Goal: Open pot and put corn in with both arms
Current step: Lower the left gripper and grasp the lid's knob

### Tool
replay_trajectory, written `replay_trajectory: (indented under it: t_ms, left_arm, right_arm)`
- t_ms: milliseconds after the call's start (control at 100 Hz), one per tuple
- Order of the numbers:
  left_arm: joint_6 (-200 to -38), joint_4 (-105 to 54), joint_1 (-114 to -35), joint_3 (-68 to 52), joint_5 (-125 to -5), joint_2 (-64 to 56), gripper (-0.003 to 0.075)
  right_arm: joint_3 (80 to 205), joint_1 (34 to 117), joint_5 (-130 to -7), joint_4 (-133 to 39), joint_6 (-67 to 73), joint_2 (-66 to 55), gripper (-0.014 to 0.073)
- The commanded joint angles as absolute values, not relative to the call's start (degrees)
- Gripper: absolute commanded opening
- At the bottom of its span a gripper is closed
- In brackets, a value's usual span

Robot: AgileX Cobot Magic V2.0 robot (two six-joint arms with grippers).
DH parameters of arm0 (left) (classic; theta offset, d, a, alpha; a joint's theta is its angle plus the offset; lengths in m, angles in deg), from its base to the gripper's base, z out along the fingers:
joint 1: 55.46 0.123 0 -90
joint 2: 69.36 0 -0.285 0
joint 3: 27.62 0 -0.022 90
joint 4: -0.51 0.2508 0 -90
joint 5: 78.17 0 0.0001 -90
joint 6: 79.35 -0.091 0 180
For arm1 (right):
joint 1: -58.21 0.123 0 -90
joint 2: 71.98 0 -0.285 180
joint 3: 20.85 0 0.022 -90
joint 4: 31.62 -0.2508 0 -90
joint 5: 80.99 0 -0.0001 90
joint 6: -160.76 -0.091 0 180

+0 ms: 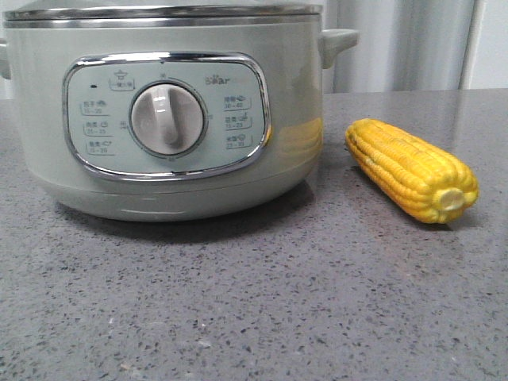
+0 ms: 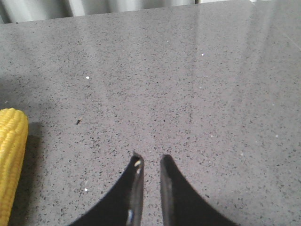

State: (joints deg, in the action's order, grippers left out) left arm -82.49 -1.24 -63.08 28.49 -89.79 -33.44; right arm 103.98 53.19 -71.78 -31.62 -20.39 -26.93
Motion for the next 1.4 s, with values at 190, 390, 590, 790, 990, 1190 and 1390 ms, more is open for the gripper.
replay_trajectory:
  t_ms: [190, 390, 590, 790, 990, 1190, 1390]
  left_arm:
    - [-82.0, -1.6, -75.0, 19.8, -95.3, -22.5, 0.0383]
    - [-82.0, -1.6, -81.7, 15.8, -100.9, -12.2, 0.047]
    - [-82.0, -1.6, -86.7, 11.9, -106.9, -2.2, 0.047]
    - [-82.0, -1.6, -90.6, 7.5, -108.7, 5.3, 0.047]
    - [-82.0, -1.6, -92.2, 3.9, -110.4, 11.1, 0.047]
    - [-82.0, -1.6, -92.2, 0.7, -110.7, 14.8, 0.047]
    - [-79.4, -1.6, -92.2, -1.5, -110.6, 17.5, 0.0469]
  right_arm:
    - [106.1, 52.9, -76.4, -31.6, -20.0, -26.6, 0.0015]
    - [106.1, 52.9, -76.4, -31.6, -20.0, -26.6, 0.0015]
    - [106.1, 52.9, -76.4, -31.6, -20.0, -26.6, 0.0015]
    - [106.1, 52.9, -76.4, -31.6, -20.0, -26.6, 0.0015]
    - [106.1, 52.9, -76.4, -31.6, -20.0, -26.6, 0.0015]
    - [106.1, 52.9, -76.4, -31.6, -20.0, -26.6, 0.0015]
    - [106.1, 52.9, -76.4, -31.6, -20.0, -26.6, 0.0015]
